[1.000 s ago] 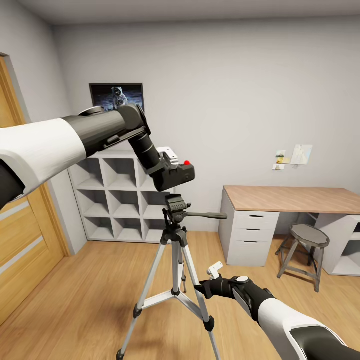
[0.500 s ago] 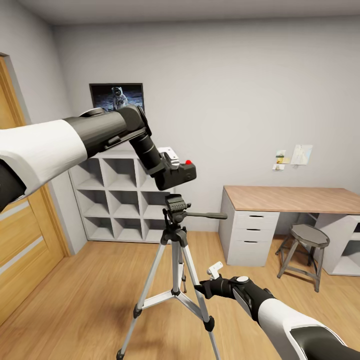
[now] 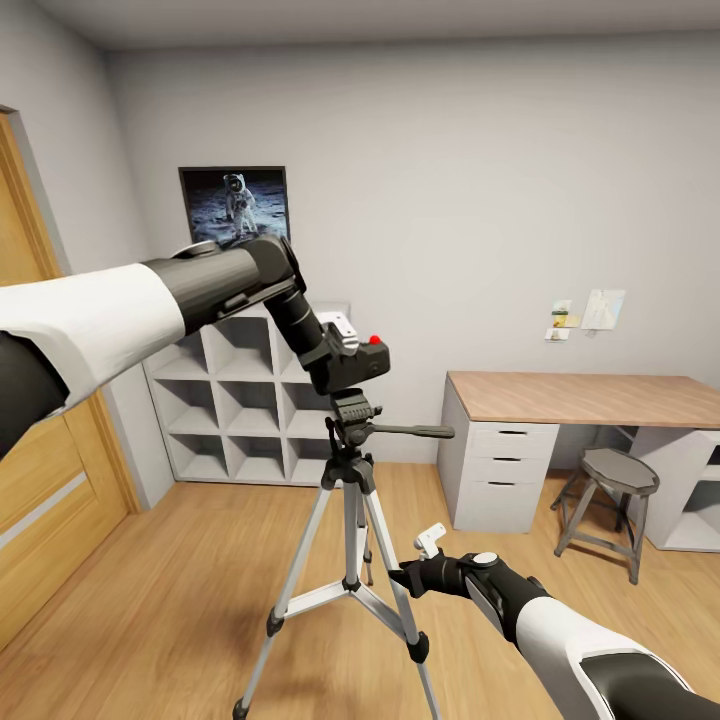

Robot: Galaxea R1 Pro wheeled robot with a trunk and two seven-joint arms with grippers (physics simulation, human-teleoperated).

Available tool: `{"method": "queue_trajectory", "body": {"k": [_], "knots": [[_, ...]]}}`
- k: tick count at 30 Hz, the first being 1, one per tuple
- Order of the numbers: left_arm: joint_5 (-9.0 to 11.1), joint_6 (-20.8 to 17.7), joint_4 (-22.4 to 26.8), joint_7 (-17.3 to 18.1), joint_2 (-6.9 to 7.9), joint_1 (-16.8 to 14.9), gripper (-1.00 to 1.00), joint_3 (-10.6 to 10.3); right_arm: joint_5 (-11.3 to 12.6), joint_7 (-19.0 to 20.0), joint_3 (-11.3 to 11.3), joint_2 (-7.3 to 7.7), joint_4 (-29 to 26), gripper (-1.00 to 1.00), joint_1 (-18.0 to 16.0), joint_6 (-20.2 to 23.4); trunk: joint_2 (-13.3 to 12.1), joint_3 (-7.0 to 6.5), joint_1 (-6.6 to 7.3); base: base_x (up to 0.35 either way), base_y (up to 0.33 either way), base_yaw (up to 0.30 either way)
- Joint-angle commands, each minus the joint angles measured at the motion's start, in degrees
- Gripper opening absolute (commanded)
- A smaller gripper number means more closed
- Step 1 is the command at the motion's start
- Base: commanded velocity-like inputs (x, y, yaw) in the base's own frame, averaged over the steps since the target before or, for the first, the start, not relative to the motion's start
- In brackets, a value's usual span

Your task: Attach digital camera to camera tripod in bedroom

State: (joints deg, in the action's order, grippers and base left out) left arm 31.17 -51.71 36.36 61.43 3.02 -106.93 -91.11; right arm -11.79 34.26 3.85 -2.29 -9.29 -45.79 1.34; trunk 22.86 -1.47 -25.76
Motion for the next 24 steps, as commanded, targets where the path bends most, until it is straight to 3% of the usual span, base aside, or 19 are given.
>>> {"method": "queue_trajectory", "body": {"k": [1, 24], "knots": [[0.2, -0.1, 0.0, 0.2, 0.02, 0.0, -1.0, -0.2, 0.2, 0.0, 0.6, 0.01, -0.1, -1.0, 0.0, 0.2, 0.1, 0.03, -0.02, 0.0, 0.0, 0.0], [-0.1, -0.1, 0.2, 0.5, 0.22, 0.1, -1.0, -0.2, 0.1, 0.0, 0.6, 0.01, -0.1, -1.0, 0.0, 0.2, 0.1, 0.03, -0.02, 0.0, 0.0, 0.0]]}}
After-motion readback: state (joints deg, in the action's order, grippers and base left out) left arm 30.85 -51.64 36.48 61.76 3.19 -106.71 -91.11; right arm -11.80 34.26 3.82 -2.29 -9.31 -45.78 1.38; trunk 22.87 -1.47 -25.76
